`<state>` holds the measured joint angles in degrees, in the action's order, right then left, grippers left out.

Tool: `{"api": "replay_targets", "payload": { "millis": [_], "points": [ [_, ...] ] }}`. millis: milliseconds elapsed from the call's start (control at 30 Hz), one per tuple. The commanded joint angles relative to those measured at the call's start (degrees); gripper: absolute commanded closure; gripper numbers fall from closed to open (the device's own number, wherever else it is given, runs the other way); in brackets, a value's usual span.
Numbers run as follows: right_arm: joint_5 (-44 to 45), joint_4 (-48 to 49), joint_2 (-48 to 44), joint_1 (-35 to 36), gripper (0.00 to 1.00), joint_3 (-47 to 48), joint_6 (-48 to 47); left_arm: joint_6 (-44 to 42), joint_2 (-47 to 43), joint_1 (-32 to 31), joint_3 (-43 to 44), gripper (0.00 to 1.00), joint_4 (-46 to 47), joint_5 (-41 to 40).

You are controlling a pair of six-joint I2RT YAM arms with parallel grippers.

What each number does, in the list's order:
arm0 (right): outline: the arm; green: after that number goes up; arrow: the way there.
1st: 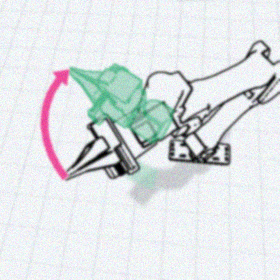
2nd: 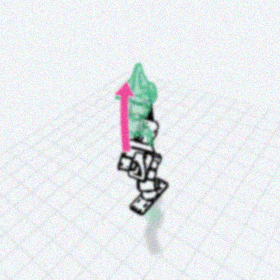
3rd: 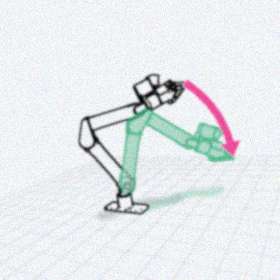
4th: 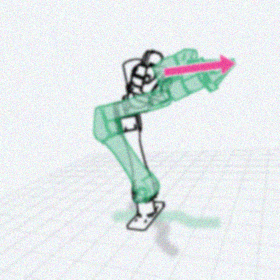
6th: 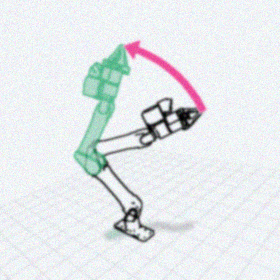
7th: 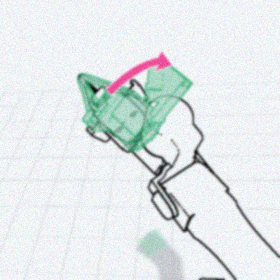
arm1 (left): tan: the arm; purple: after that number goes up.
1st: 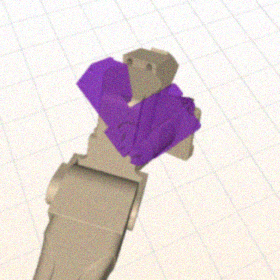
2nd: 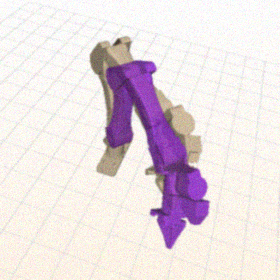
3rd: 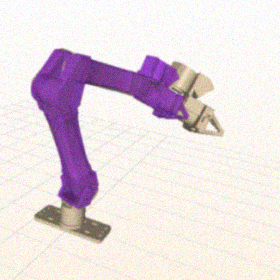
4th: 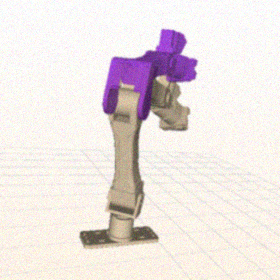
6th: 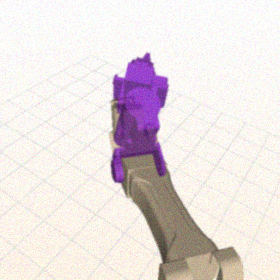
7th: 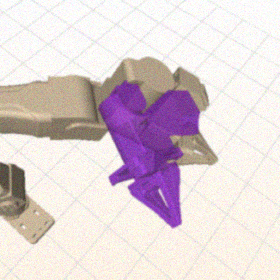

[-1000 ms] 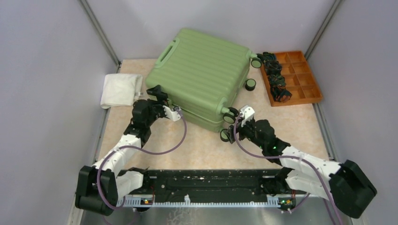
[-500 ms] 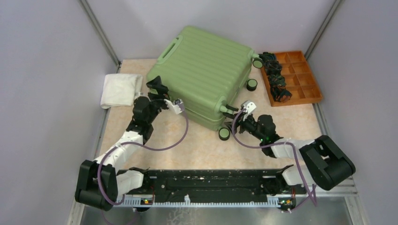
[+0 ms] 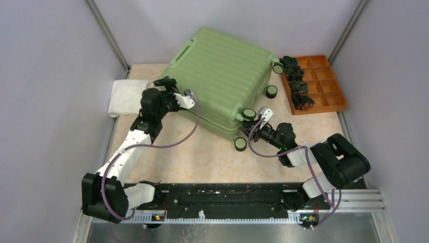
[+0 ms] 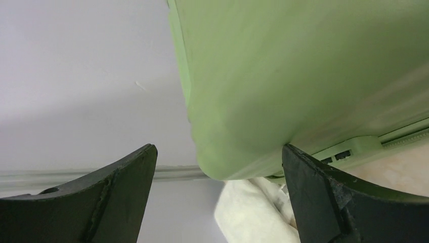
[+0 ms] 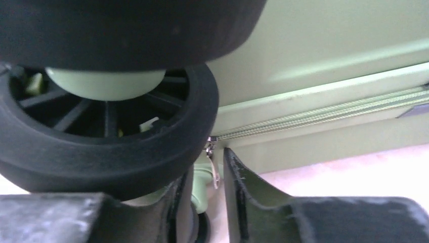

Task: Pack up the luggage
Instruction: Zip the luggage at the center of the board.

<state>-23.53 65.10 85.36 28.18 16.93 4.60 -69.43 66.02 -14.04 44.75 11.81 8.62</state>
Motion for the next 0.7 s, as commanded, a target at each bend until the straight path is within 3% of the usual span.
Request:
{"api": "replay_targets", "payload": {
  "millis": [0,100,200,300,400,533,667],
  "points": [
    [-2.31,9.56,1.82,-0.33,0.77,2.26,2.52,14.35,1.23,3.40,12.61,0.01,-12.58,2.24],
    [-2.44,11.23,2.50,-0.36,0.81,1.76,3.29,21.21,2.81,8.67,17.68,0.01,-20.68,7.68],
    [-2.44,12.59,2.76,-0.40,0.85,1.28,3.89,22.49,4.39,13.29,19.67,0.01,-26.48,11.16],
    [-1.87,13.41,2.65,-0.40,0.96,0.78,4.12,21.10,5.68,18.28,19.85,0.01,-29.56,13.87],
    [-0.15,16.19,2.71,-0.33,1.00,-0.61,5.18,17.74,7.13,20.22,18.67,0.01,-32.23,15.01],
    [0.22,19.28,2.87,-0.47,1.00,-2.11,6.97,17.56,8.31,21.42,14.15,0.01,-27.85,14.39],
    [-1.10,21.80,2.92,-0.39,1.00,-3.99,8.64,19.94,9.47,21.37,13.79,0.05,-31.16,21.52]
  ]
}}
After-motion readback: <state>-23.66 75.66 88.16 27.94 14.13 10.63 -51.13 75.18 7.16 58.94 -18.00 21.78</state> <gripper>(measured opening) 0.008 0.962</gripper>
